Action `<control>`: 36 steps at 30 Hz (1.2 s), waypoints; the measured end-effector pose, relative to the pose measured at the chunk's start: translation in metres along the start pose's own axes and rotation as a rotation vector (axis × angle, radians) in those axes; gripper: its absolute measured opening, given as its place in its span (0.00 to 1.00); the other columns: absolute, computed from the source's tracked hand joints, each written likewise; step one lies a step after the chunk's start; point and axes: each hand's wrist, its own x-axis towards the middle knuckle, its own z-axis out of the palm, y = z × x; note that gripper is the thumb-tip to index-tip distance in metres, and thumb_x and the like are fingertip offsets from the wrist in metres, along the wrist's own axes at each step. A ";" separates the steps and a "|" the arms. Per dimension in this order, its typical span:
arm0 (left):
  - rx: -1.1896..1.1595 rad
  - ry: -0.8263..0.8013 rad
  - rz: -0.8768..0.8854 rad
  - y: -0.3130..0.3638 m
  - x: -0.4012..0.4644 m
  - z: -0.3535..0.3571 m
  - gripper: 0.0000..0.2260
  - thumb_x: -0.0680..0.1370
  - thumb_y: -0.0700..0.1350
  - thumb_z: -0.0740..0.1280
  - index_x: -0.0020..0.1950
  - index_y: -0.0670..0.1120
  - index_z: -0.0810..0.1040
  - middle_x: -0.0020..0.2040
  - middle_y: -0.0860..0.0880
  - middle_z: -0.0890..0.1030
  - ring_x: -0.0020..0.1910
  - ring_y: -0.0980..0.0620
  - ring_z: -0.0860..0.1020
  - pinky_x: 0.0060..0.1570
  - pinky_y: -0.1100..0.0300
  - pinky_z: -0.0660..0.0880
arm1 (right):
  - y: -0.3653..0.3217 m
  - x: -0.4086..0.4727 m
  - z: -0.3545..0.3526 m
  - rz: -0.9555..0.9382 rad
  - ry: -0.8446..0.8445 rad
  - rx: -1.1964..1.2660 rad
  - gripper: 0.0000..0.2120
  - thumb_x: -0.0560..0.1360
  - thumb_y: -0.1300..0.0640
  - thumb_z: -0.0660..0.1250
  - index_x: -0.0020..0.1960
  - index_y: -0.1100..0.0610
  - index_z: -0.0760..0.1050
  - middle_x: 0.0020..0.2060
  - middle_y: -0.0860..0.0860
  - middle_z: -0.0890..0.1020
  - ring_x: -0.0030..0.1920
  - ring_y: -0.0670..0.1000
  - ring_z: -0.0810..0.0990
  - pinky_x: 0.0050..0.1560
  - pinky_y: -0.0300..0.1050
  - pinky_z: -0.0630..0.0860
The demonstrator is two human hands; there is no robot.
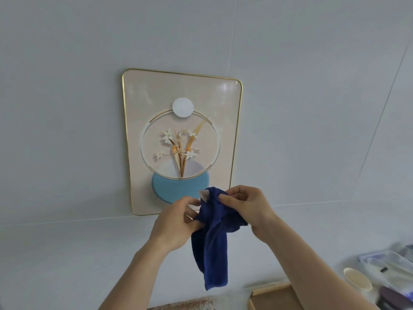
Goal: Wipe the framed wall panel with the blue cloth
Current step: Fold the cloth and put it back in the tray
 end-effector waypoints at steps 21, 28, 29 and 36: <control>0.108 -0.135 -0.050 0.060 0.065 0.211 0.11 0.75 0.48 0.76 0.46 0.59 0.74 0.42 0.60 0.85 0.43 0.61 0.81 0.43 0.59 0.72 | 0.145 0.040 -0.262 0.088 0.065 -0.565 0.06 0.73 0.61 0.76 0.41 0.55 0.80 0.35 0.52 0.86 0.20 0.40 0.75 0.25 0.36 0.71; 0.131 -0.263 -0.181 0.035 0.058 0.306 0.10 0.75 0.47 0.75 0.47 0.59 0.75 0.43 0.59 0.86 0.43 0.60 0.82 0.44 0.59 0.76 | 0.239 0.043 -0.276 0.140 0.034 -0.699 0.13 0.72 0.59 0.75 0.37 0.44 0.75 0.37 0.48 0.86 0.40 0.51 0.84 0.45 0.53 0.83; 0.140 -0.280 -0.210 0.029 0.056 0.318 0.10 0.75 0.47 0.75 0.47 0.58 0.75 0.43 0.59 0.86 0.43 0.59 0.82 0.45 0.57 0.77 | 0.251 0.042 -0.275 0.152 0.014 -0.704 0.12 0.72 0.59 0.75 0.38 0.45 0.76 0.37 0.47 0.86 0.41 0.53 0.84 0.46 0.53 0.83; 0.217 -0.314 -0.343 -0.007 0.033 0.389 0.08 0.77 0.48 0.72 0.51 0.58 0.75 0.45 0.62 0.82 0.47 0.54 0.81 0.45 0.56 0.76 | 0.332 0.031 -0.262 0.189 -0.079 -0.808 0.03 0.78 0.57 0.69 0.50 0.51 0.77 0.46 0.49 0.84 0.47 0.57 0.81 0.42 0.49 0.74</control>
